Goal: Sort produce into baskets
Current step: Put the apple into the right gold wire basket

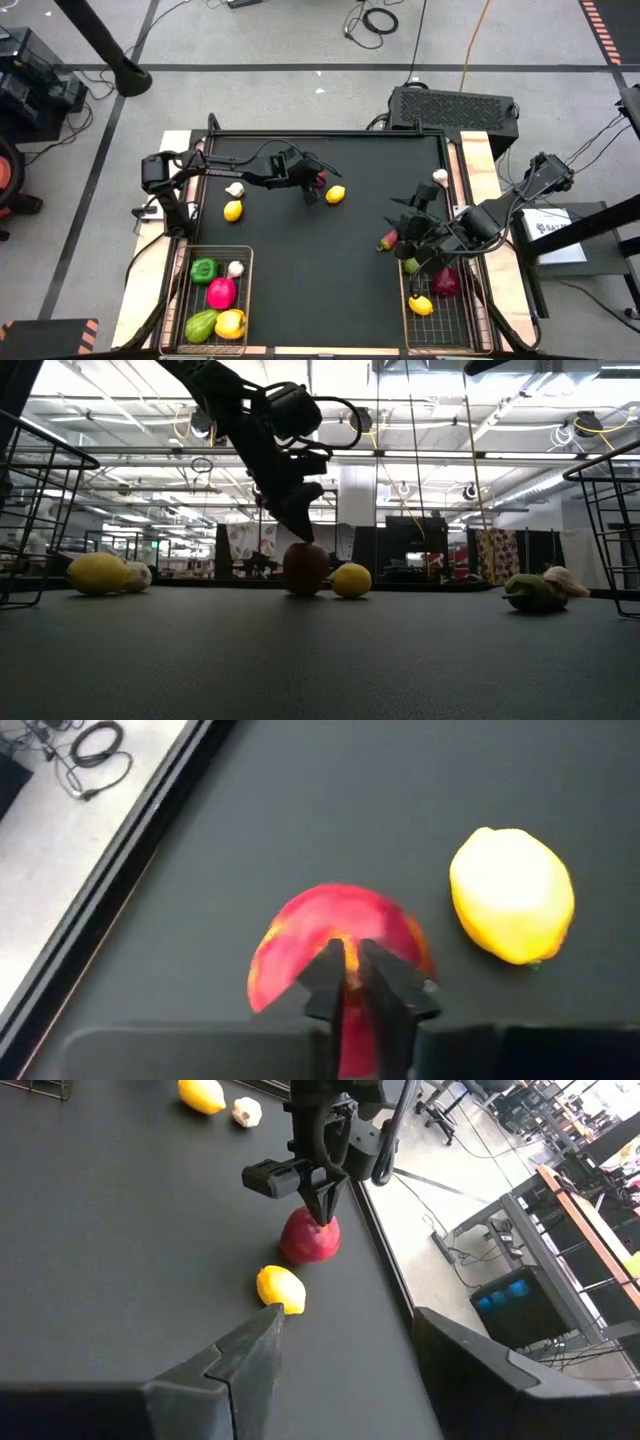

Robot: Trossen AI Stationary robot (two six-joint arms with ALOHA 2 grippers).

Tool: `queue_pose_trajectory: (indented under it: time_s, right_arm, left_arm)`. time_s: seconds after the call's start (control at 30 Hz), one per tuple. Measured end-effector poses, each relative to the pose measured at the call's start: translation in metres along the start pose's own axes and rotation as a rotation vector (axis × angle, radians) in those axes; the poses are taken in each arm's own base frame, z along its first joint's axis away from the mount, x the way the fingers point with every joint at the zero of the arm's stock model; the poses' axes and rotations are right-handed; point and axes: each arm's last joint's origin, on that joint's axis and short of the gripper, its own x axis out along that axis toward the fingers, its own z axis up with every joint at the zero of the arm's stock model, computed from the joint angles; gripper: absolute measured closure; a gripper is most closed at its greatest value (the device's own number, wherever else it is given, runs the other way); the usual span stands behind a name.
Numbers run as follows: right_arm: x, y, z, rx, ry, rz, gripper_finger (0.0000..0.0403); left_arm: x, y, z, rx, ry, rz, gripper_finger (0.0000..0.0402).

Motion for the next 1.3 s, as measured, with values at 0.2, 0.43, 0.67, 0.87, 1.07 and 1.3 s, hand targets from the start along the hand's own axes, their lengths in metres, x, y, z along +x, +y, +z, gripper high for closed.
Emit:
queue_pose_trajectory:
  time_s: [0.2,0.43,0.67,0.87,1.07,1.3]
  right_arm:
    - [0.000,0.000,0.000,0.003,0.000,0.000,0.0190]
    - [0.000,0.000,0.000,0.007,0.000,0.000,0.0190]
    - [0.000,0.000,0.001,0.012,-0.003,0.002,0.0190]
    - [-0.017,-0.005,0.017,0.055,-0.062,0.041,0.0190]
    - [-0.041,-0.017,0.038,0.098,-0.139,0.097,0.0190]
    - [-0.086,-0.056,0.065,0.142,-0.281,0.187,0.0190]
  left_arm:
    - [-0.010,0.002,0.004,-0.006,-0.021,-0.047,0.0387]
    - [-0.028,0.003,0.009,-0.019,-0.060,-0.122,0.0383]
    - [-0.067,-0.025,0.033,0.013,-0.189,-0.280,0.0383]
    - [-0.107,-0.067,0.056,0.098,-0.321,-0.365,0.0383]
    - [-0.137,-0.107,0.064,0.115,-0.503,-0.440,0.0382]
    - [-0.140,-0.151,0.067,0.086,-0.702,-0.460,0.0382]
